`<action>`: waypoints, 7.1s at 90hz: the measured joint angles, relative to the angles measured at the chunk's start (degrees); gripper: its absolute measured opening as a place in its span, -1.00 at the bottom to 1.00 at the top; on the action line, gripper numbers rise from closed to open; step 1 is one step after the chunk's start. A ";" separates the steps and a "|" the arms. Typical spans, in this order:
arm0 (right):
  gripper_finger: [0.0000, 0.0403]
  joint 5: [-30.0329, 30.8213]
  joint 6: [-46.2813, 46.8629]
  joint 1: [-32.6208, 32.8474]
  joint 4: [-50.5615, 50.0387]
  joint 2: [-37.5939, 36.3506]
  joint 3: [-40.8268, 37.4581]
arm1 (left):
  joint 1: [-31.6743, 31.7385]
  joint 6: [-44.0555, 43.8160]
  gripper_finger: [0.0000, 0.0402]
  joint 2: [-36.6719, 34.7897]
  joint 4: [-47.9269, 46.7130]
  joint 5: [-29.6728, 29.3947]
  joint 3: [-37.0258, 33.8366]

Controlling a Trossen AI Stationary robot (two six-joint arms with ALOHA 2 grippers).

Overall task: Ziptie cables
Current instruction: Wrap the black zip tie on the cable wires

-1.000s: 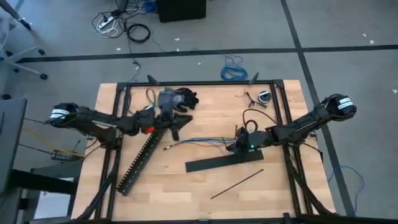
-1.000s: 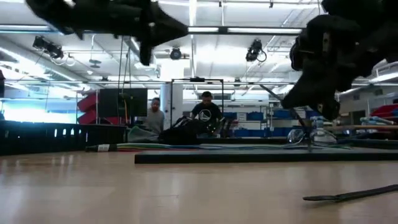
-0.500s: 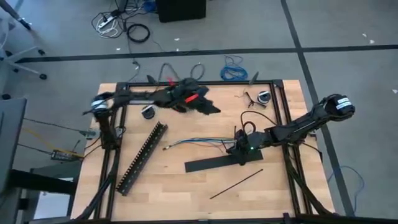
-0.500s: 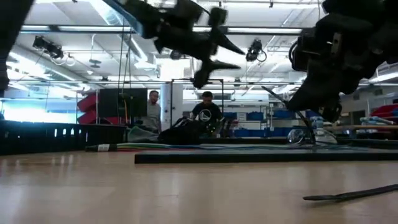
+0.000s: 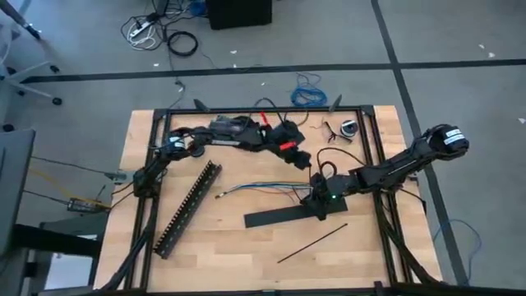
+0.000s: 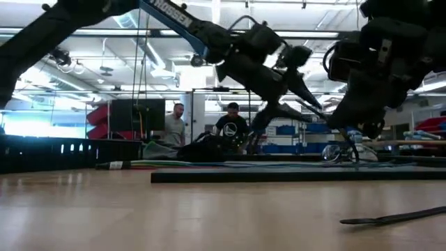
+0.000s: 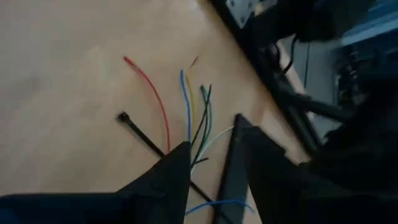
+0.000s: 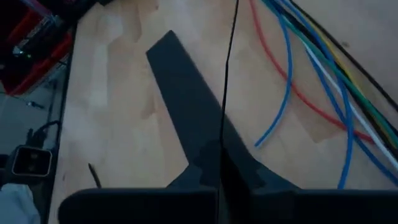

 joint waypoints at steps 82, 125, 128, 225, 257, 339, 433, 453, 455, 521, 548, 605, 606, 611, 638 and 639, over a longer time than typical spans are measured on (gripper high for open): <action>-1.00 -4.91 1.75 0.02 1.76 0.00 0.02 | -2.26 94.15 -0.30 2.40 -5.10 -15.79 2.60; -1.00 -7.92 4.58 0.50 2.59 0.00 0.02 | -4.23 119.95 -0.30 2.43 -7.28 -18.39 2.51; -1.00 -8.30 4.60 0.50 2.60 0.00 0.02 | -4.53 121.44 -0.30 2.43 -7.30 -18.39 2.51; -1.00 -11.07 4.21 -3.95 3.12 0.00 0.02 | -7.63 136.54 -0.30 6.55 -1.42 -19.64 2.49; -1.00 -10.16 2.64 -4.52 3.78 0.00 0.02 | -7.20 136.69 -0.30 6.45 -0.86 -18.42 2.49; -1.00 -8.71 3.62 -2.60 4.12 0.00 0.02 | -6.76 139.40 -0.43 6.69 1.54 -13.73 2.49; -1.00 -9.41 2.87 -2.51 5.89 -0.02 0.02 | -6.43 138.99 -0.43 6.88 2.97 -16.13 2.29; -1.00 -12.48 1.10 -2.51 5.13 -0.02 0.02 | -6.39 139.03 -0.43 6.88 1.84 -14.79 2.29; -1.00 -12.66 0.87 -2.51 5.08 -0.02 0.02 | -6.39 139.03 -0.43 6.88 1.79 -14.70 2.29; -1.00 -16.35 -2.79 -2.89 5.94 -0.02 0.02 | -6.37 131.57 -0.43 6.69 0.33 -15.06 2.29; -1.00 -15.93 -3.00 -2.95 5.90 -0.02 0.02 | -3.14 120.83 -0.43 3.84 -13.82 -15.46 2.51; -1.00 -3.07 -3.69 -3.27 1.07 1.01 0.00 | 7.64 91.33 -0.59 -12.45 -31.28 -3.34 1.05; -1.00 -3.08 -3.81 -3.32 1.34 1.23 0.00 | 7.83 91.19 -0.59 -12.94 -31.57 -3.35 1.06; -1.00 -4.08 -4.64 -4.14 3.44 2.64 0.00 | 8.58 90.29 -0.59 -15.00 -34.86 -3.36 1.05; -1.00 -26.57 -4.84 -11.34 40.24 25.67 3.98 | 11.27 82.29 -0.59 -29.13 -37.43 -4.38 0.04; -1.00 -27.63 -4.58 -11.52 41.87 26.70 4.62 | 11.27 82.13 -0.59 -29.64 -37.59 -4.42 -0.15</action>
